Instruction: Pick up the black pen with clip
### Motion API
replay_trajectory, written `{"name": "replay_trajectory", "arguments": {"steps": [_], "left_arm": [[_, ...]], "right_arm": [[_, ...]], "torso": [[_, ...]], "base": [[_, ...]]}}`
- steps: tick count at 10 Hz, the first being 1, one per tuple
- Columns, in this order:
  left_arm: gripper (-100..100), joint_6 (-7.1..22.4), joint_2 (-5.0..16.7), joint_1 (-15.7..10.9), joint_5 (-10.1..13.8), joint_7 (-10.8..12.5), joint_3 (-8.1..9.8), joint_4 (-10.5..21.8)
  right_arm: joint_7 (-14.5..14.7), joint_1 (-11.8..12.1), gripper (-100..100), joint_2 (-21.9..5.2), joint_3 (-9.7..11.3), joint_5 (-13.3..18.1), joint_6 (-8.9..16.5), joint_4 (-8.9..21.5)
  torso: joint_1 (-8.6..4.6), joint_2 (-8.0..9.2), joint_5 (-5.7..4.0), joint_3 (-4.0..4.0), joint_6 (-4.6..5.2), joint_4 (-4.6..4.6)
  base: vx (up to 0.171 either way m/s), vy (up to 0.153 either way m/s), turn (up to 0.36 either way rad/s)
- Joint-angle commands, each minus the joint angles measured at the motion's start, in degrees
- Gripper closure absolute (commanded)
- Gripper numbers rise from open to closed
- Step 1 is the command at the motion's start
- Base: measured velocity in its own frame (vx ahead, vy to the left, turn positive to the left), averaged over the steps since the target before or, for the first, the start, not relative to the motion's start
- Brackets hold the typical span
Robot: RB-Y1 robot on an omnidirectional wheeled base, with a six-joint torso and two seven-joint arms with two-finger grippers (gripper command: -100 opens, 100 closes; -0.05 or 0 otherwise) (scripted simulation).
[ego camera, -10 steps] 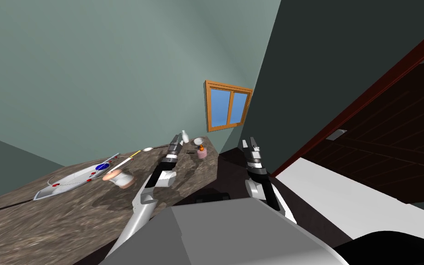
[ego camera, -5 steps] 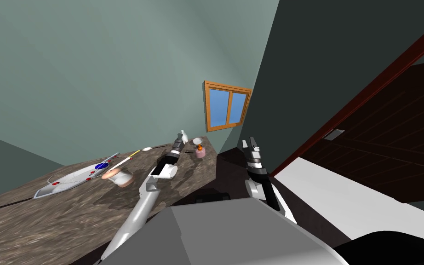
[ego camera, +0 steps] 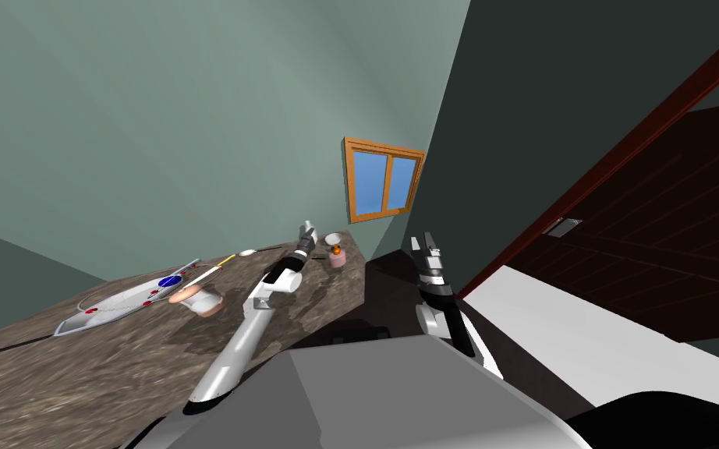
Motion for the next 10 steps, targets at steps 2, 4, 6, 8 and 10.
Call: {"name": "replay_trajectory", "arguments": {"steps": [2,4,6,8,10], "left_arm": [[-100,4.68,1.72,-3.95,1.76,-0.78,-0.57,4.08],[-100,6.52,1.72,-5.00,1.76,-0.78,-0.57,6.07],[-100,10.46,2.96,-8.14,2.97,-1.20,-0.81,9.70],[-100,13.97,4.12,-11.27,4.10,-1.62,-1.07,13.46],[-100,16.45,5.19,-14.21,5.14,-2.03,-1.33,16.51]], "right_arm": [[0.00,0.00,0,0.00,0.00,0.00,0.00,0.00],[0.00,0.00,0,0.00,0.00,0.00,0.00,0.00],[0.00,0.00,0,0.00,0.00,0.00,0.00,0.00],[0.00,0.00,0,0.00,0.00,0.00,0.00,0.00],[0.00,0.00,0,0.00,0.00,0.00,0.00,0.00]], "torso": [[-0.01,0.01,0.00,0.00,0.00,0.00],[-0.04,0.00,-0.01,0.00,0.00,0.00],[0.01,0.00,0.00,0.00,0.00,0.00],[-0.02,-0.02,-0.01,-0.01,-0.01,0.00],[0.06,0.00,0.01,0.00,-0.03,0.00]], "base": [[-0.006,-0.040,-0.009],[-0.005,-0.028,-0.002],[-0.003,-0.029,-0.011],[0.002,-0.035,-0.012],[-0.001,-0.017,-0.010]]}}
